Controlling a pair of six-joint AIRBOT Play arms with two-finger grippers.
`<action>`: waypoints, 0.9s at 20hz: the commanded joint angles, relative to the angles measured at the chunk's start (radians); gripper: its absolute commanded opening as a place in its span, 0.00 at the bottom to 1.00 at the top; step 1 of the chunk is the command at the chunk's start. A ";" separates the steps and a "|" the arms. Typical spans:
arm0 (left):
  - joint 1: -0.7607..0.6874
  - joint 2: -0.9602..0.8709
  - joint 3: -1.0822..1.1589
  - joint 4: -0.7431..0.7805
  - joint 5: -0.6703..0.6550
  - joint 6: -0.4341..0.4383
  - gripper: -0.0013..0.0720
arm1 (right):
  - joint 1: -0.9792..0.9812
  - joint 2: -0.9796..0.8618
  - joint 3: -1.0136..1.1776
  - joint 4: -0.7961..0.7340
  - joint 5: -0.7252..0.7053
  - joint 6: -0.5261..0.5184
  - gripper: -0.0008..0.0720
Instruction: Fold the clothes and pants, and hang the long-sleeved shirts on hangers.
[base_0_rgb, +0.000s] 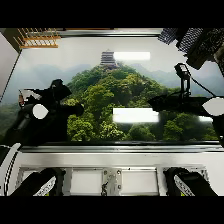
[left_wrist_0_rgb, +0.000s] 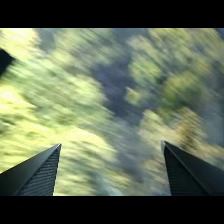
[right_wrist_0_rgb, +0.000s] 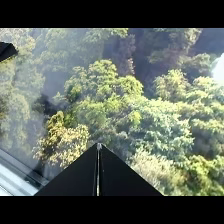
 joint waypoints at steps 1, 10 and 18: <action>0.172 0.000 0.095 0.247 -0.066 -0.055 1.00 | 0.001 0.000 0.000 0.000 0.000 0.000 0.03; 0.624 -0.137 0.088 0.330 0.127 -0.139 0.94 | 0.001 0.000 0.000 0.000 0.000 0.000 0.03; 0.624 -0.444 0.339 0.290 0.078 -0.135 0.94 | 0.001 0.000 0.000 0.000 0.000 0.000 0.03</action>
